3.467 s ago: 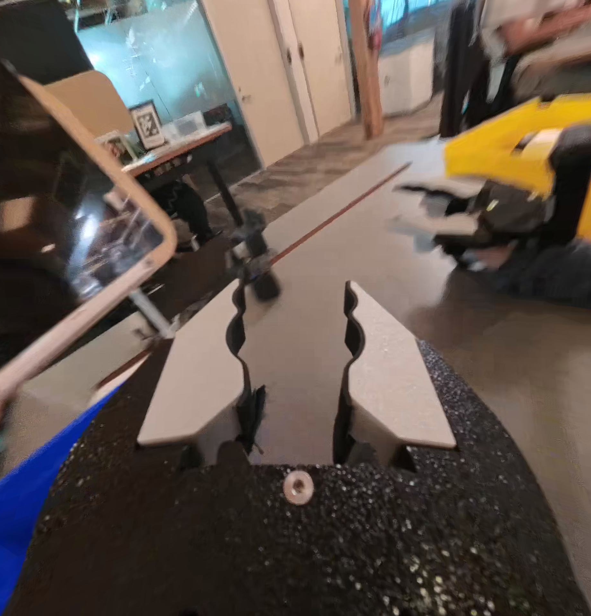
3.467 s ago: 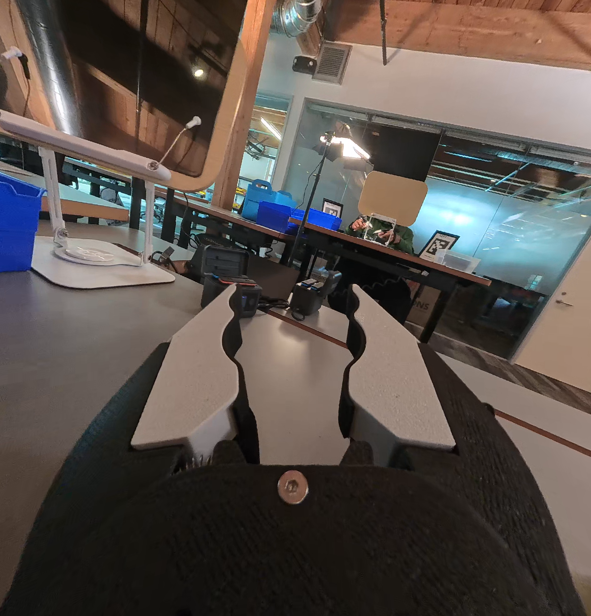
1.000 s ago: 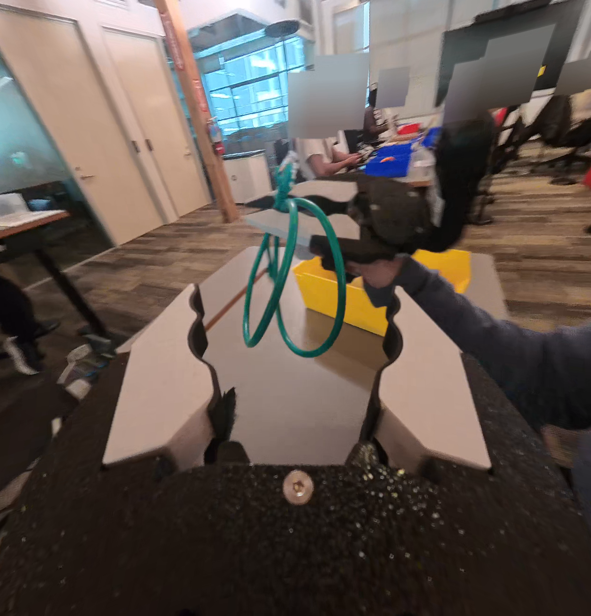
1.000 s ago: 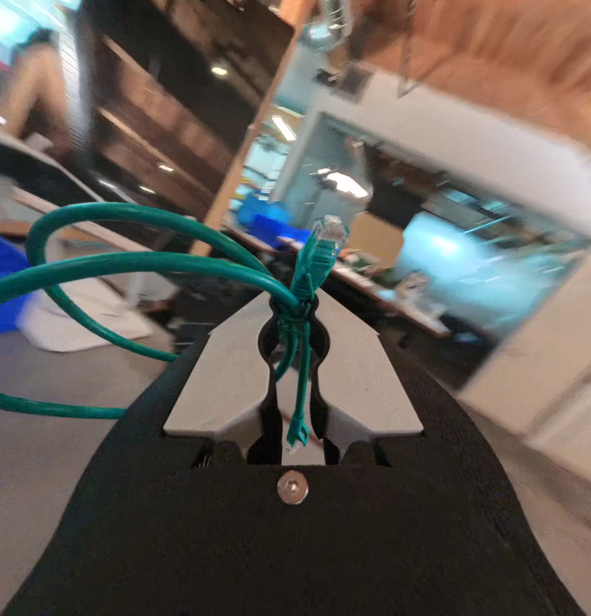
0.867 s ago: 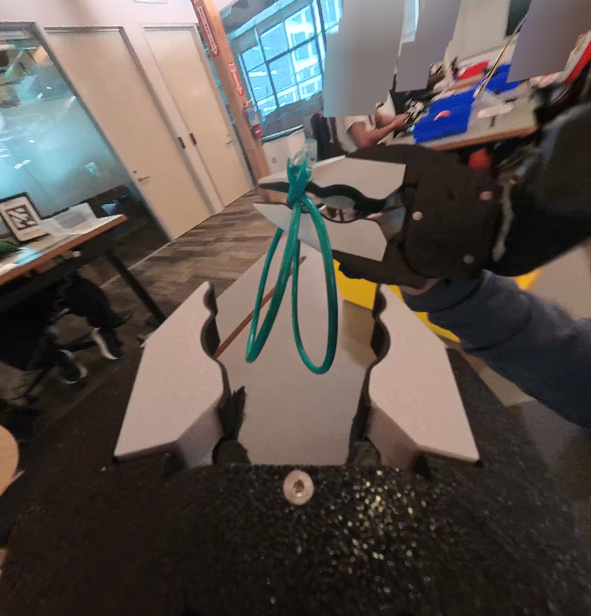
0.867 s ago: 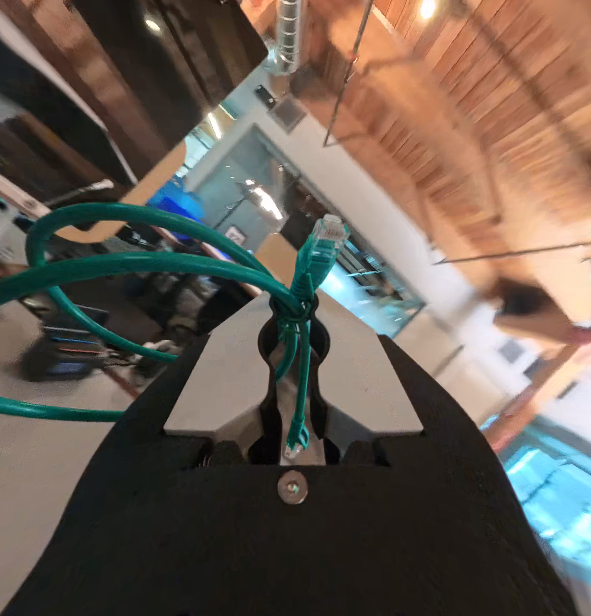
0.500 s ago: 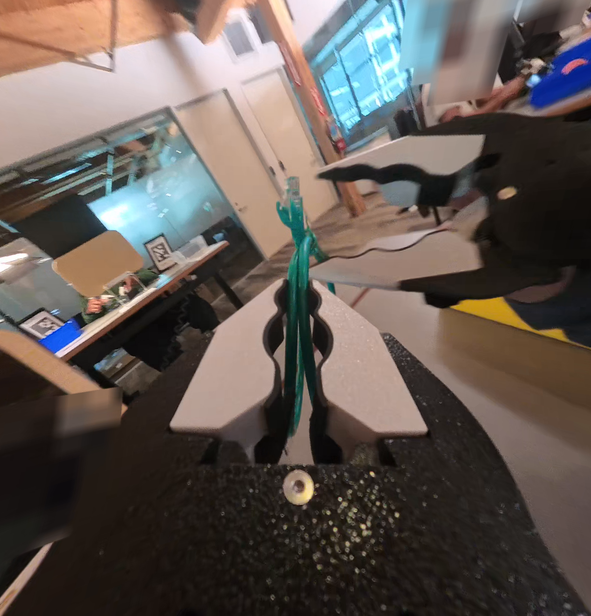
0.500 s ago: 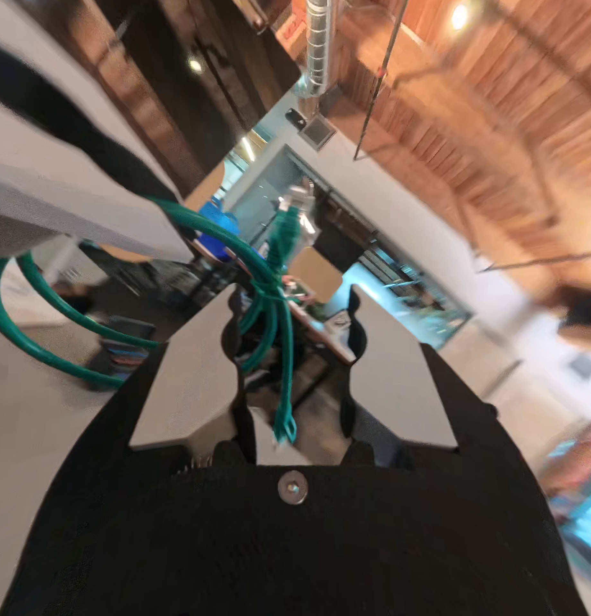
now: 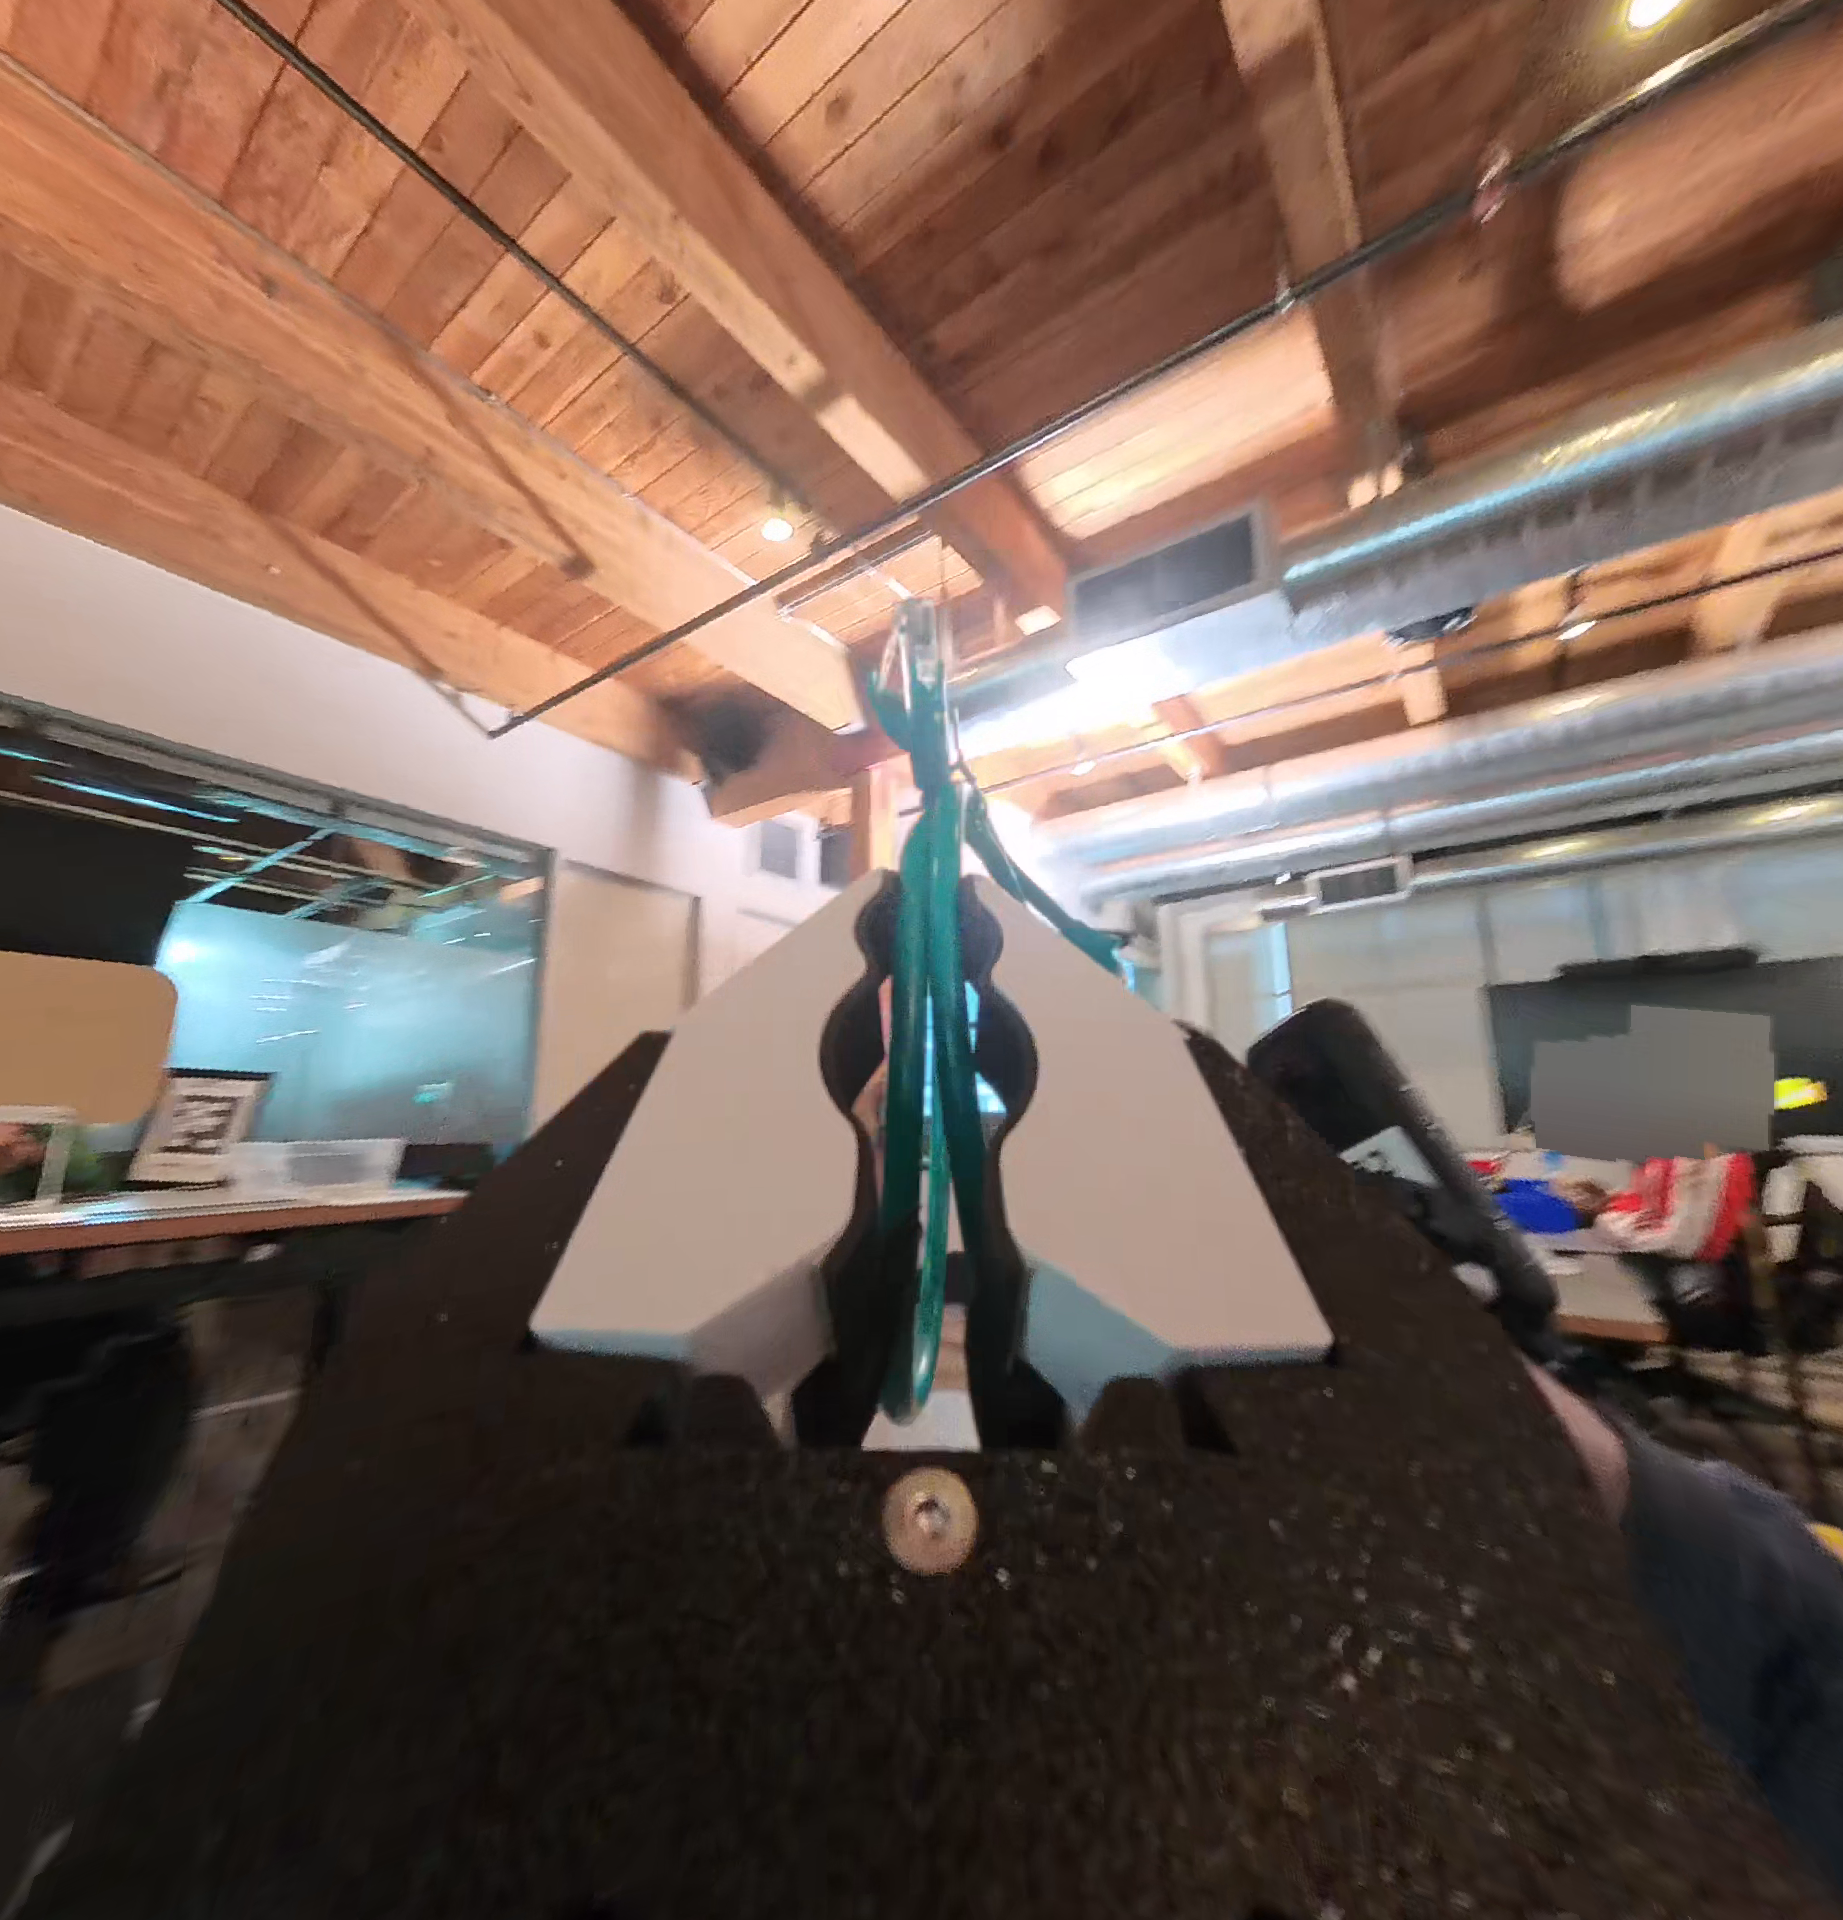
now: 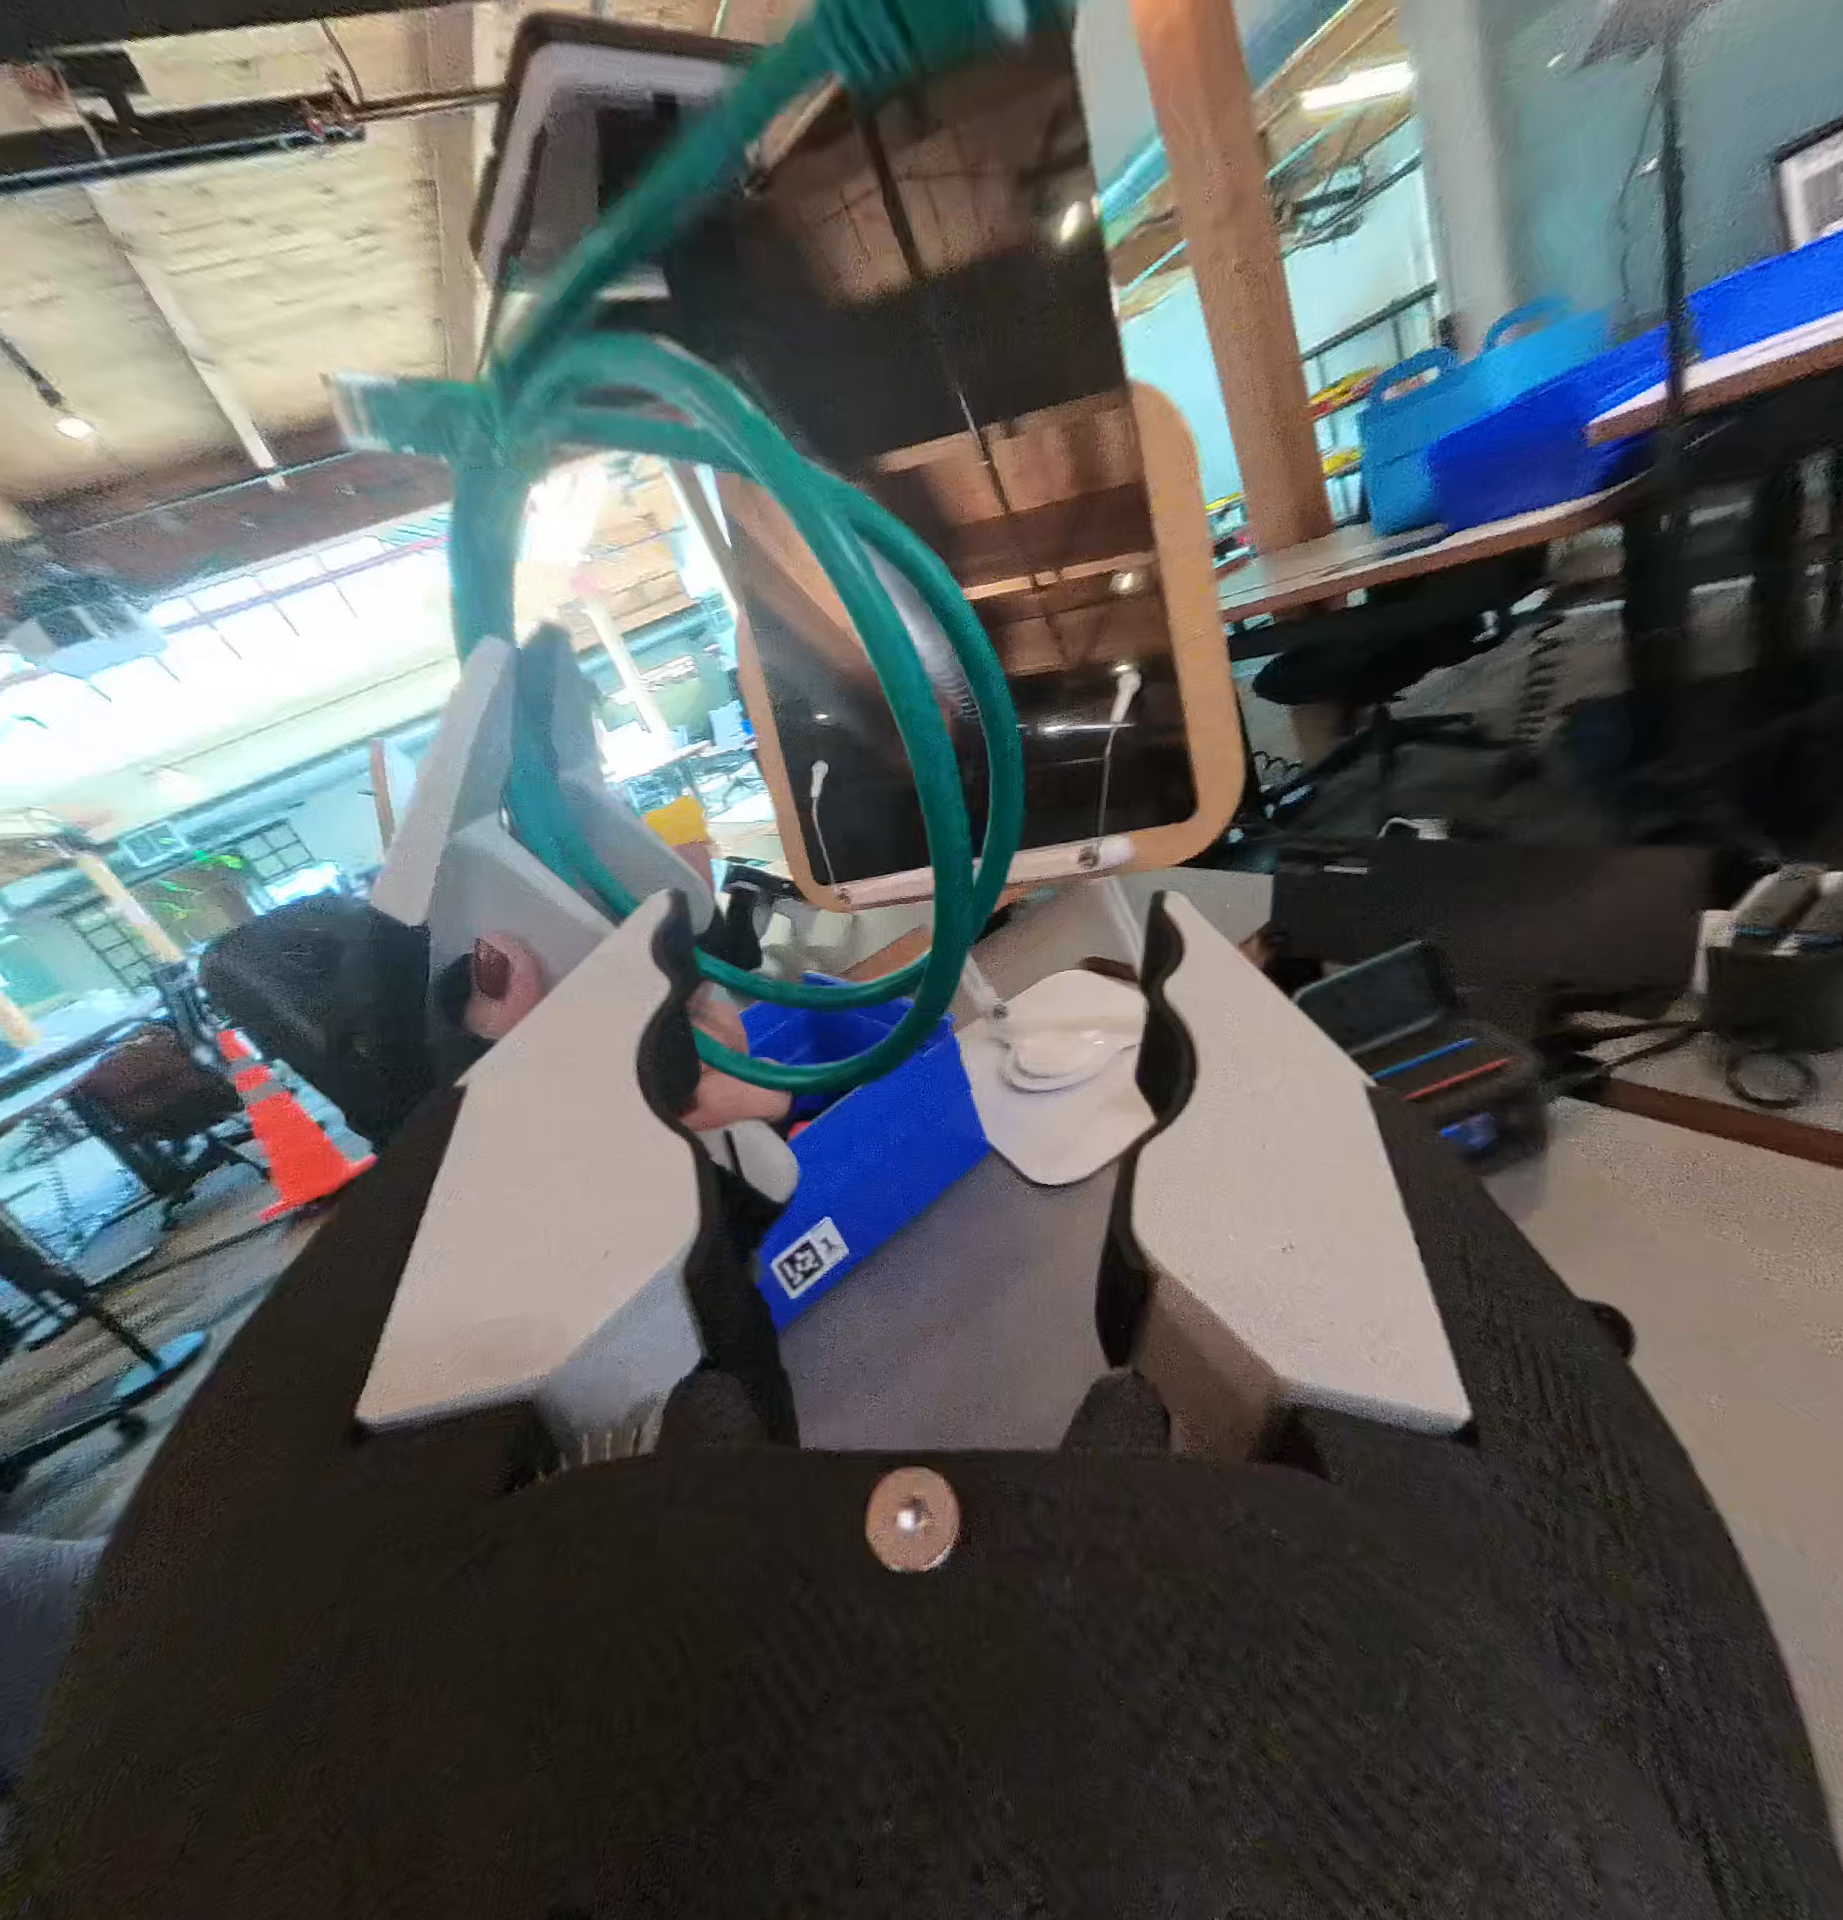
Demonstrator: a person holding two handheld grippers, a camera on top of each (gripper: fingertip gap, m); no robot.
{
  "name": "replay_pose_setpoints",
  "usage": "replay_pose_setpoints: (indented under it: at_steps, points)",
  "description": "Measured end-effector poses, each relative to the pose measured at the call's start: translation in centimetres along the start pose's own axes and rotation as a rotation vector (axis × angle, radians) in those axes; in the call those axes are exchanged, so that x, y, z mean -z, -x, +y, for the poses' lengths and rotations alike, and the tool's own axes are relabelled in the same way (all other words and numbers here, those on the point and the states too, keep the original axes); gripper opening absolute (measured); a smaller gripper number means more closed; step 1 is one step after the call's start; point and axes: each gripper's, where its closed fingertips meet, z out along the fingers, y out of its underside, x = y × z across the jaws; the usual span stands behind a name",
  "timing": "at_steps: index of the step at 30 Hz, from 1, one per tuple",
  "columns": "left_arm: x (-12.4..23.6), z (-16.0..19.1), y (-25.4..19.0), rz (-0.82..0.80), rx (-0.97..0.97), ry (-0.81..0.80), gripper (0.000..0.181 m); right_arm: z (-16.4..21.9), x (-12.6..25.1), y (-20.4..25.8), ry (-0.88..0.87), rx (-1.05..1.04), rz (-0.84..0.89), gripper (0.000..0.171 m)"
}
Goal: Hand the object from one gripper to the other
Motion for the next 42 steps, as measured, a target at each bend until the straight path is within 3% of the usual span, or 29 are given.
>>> replay_pose_setpoints:
  at_steps: [4, 7, 9, 10, 14, 18, 23, 28, 30, 31, 33, 35, 36, 39, 42]
  points:
    - [-0.3, 0.3, -1.5, 0.088, 0.066, -0.025, 0.008, -0.1, -0.2, -0.1, -0.055, 0.015, 0.028, 0.052]
    - [-0.2, 1.0, -2.1, 0.135, 0.053, 0.014, 0.009, -1.7, 1.1, -0.7, -0.124, 0.081, 0.068, 0.002]
    - [-0.4, 1.9, -2.0, 0.122, 0.04, 0.08, 0.011, -2.4, 1.8, -1.3, -0.119, 0.17, 0.125, 0.0]
    - [-0.5, 2.2, -1.7, 0.099, 0.03, 0.107, 0.02, -2.9, 2.3, -1.7, -0.122, 0.219, 0.163, 0.0]
    - [-0.8, 3.7, -0.3, 0.001, -0.12, 0.275, 0.087, -4.6, 4.4, -3.6, -0.107, 0.496, 0.356, 0.0]
    - [-0.5, 5.5, 0.2, -0.025, -0.342, 0.459, 0.107, -6.3, 6.3, -4.5, -0.068, 0.873, 0.578, 0.0]
    - [0.4, 9.2, -1.5, 0.083, -0.603, 0.674, 0.075, -7.1, 7.4, -4.7, 0.022, 1.266, 0.791, 0.0]
    - [1.1, 13.0, -2.4, 0.149, -0.685, 0.819, 0.055, -7.4, 7.4, -4.4, 0.094, 1.566, 0.957, 0.0]
    - [1.5, 14.0, -2.8, 0.195, -0.702, 0.849, 0.059, -7.0, 6.8, -4.0, 0.094, 1.606, 0.941, 0.0]
    - [1.6, 14.4, -3.2, 0.219, -0.693, 0.853, 0.051, -6.7, 6.4, -3.7, 0.082, 1.593, 0.905, 0.0]
    - [1.5, 14.5, -3.4, 0.23, -0.706, 0.825, 0.011, -6.1, 5.8, -3.0, 0.058, 1.562, 0.833, 0.0]
    - [1.2, 14.0, -2.2, 0.161, -0.721, 0.811, 0.005, -5.5, 5.3, -2.1, 0.036, 1.523, 0.725, 0.0]
    - [1.2, 13.7, -1.4, 0.125, -0.71, 0.811, 0.004, -4.7, 4.9, -1.7, 0.044, 1.472, 0.623, 0.005]
    - [0.9, 12.2, 0.9, 0.002, -0.634, 0.749, 0.003, -3.3, 4.5, -0.2, 0.075, 1.213, 0.355, 0.06]
    - [0.7, 10.3, 2.3, -0.073, -0.512, 0.639, 0.002, -3.7, 5.6, 0.7, 0.042, 1.012, 0.217, 0.081]
